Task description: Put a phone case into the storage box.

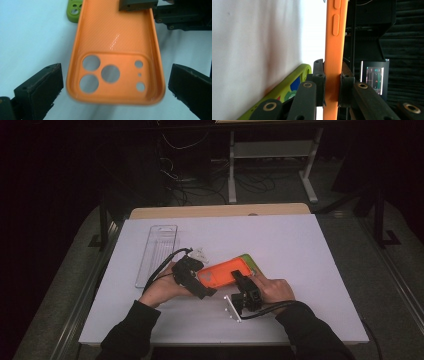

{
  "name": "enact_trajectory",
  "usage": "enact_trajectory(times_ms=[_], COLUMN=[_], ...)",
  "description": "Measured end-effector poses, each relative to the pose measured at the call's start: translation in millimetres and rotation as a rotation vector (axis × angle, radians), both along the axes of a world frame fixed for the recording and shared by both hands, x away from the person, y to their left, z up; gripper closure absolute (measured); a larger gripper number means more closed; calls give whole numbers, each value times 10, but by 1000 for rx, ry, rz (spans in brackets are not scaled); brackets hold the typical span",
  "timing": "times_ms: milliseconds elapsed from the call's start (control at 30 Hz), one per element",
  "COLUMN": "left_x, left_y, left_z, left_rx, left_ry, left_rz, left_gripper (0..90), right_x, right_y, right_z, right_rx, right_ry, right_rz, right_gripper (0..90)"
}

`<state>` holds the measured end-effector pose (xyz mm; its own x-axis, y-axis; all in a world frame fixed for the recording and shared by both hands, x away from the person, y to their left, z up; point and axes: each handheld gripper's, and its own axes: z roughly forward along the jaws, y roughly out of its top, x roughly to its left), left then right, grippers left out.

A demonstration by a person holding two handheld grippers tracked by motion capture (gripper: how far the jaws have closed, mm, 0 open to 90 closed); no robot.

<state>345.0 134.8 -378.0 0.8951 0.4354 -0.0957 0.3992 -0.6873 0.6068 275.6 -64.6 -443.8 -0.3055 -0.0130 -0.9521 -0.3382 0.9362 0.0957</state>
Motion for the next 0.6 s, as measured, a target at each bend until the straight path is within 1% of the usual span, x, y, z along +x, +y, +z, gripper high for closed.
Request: enact_trajectory(times_ms=[33,67,133,167,200,233,267,300,333,367,400,433,500,533,567,600], left_x=[-6,-3,1,7,8,7,10,17,22,25,24,21,37,33,26,31], left_y=[4,25,50,68,76,85,93,108,118,124,127,123,142,140,141,146], left_z=[-2,1,2,8,9,11,13,20,24,25,22,17,28,24,22,23], left_rx=[-13,-12,-4,8,4,4,3,13,17,14,9,-7,7,-5,-11,-9], left_ry=[4,5,-6,-11,-10,-9,-13,-21,-26,-31,-32,-36,-42,-40,-31,-34], left_rz=[15,14,16,6,10,13,16,15,14,16,21,33,23,31,41,37], left_gripper=[0,0,0,0,0,0,0,0,0,0,0,0,0,0,0,0], right_x=[6,12,29,39,51,63,74,81,86,99,110,123,150,176,189,199], right_y=[-12,-19,-40,-46,-59,-70,-79,-92,-103,-115,-127,-144,-175,-194,-212,-228], right_z=[0,2,11,8,14,25,27,32,40,51,60,78,103,112,122,135], right_rx=[9,11,24,34,28,43,59,76,105,121,152,178,222,229,254,278], right_ry=[7,10,32,35,58,72,87,110,136,152,165,192,233,245,268,288], right_rz=[-7,-8,-17,-17,-18,-16,-21,-35,-54,-59,-70,-79,-91,-83,-85,-90], right_gripper=[780,780,780,780,780,780,780,780,780,780,780,780,780,780,780,780])
